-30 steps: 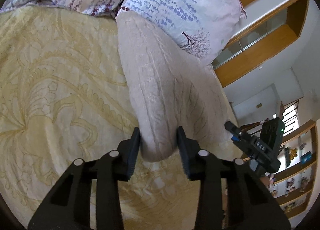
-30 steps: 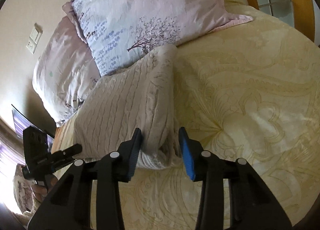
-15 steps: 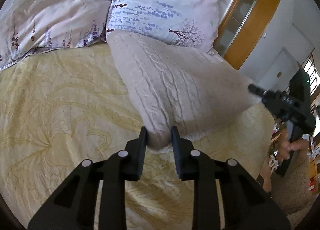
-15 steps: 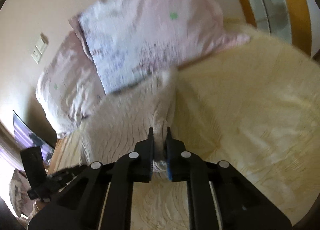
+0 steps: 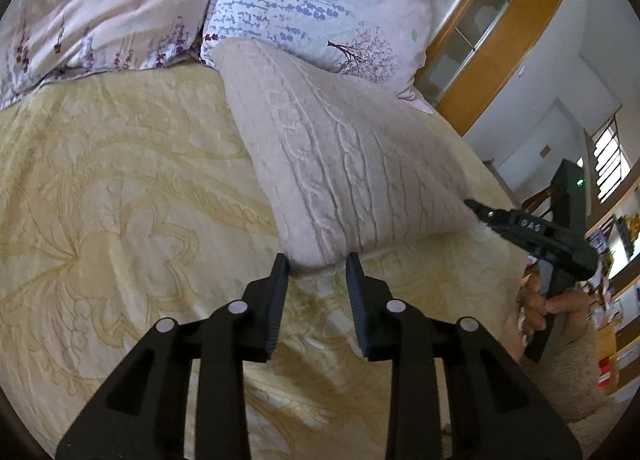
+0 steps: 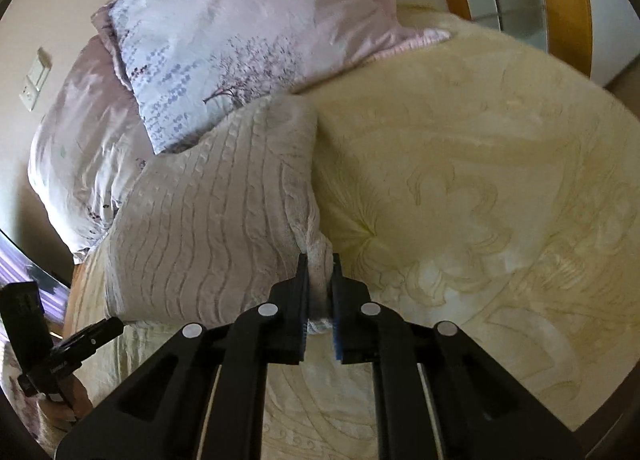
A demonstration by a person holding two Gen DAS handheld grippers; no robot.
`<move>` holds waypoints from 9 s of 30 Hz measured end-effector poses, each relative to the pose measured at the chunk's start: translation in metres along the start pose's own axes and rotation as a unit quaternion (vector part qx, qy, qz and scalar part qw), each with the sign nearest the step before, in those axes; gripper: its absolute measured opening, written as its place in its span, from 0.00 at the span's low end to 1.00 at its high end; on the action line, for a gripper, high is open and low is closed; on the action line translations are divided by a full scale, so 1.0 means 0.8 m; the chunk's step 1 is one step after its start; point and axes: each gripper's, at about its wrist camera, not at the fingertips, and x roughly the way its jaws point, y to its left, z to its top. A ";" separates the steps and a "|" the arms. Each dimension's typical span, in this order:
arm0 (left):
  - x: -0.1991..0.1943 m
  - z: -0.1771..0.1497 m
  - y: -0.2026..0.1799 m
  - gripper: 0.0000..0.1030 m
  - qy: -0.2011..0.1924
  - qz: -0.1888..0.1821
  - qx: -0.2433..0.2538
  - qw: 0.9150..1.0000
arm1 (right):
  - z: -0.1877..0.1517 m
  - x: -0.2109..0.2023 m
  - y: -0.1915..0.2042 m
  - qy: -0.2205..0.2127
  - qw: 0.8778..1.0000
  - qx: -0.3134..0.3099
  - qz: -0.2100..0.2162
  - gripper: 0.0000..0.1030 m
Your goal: Fold small clothes
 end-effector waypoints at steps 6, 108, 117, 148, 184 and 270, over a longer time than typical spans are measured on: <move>-0.024 0.020 0.013 0.66 -0.037 -0.048 -0.046 0.997 | 0.022 -0.026 0.000 -0.019 0.997 0.036 0.060 0.31; -0.071 0.106 0.120 0.39 -0.038 -0.034 -0.079 0.996 | 0.057 0.115 0.191 0.094 0.958 -0.037 0.268 0.26; -0.054 0.080 0.236 0.54 -0.016 -0.046 -0.214 0.976 | 0.044 0.173 0.199 0.140 0.968 -0.014 0.208 0.28; -0.124 0.044 0.164 0.83 -0.091 0.198 -0.055 0.974 | 0.042 0.076 0.213 0.013 0.985 -0.123 0.120 0.27; -0.124 -0.041 0.107 0.98 -0.084 0.238 -0.027 0.967 | -0.088 0.025 0.221 -0.037 0.977 -0.209 -0.021 0.82; -0.076 -0.067 0.082 0.98 -0.015 0.287 -0.010 0.958 | -0.143 0.057 0.253 0.015 0.965 -0.242 -0.095 0.99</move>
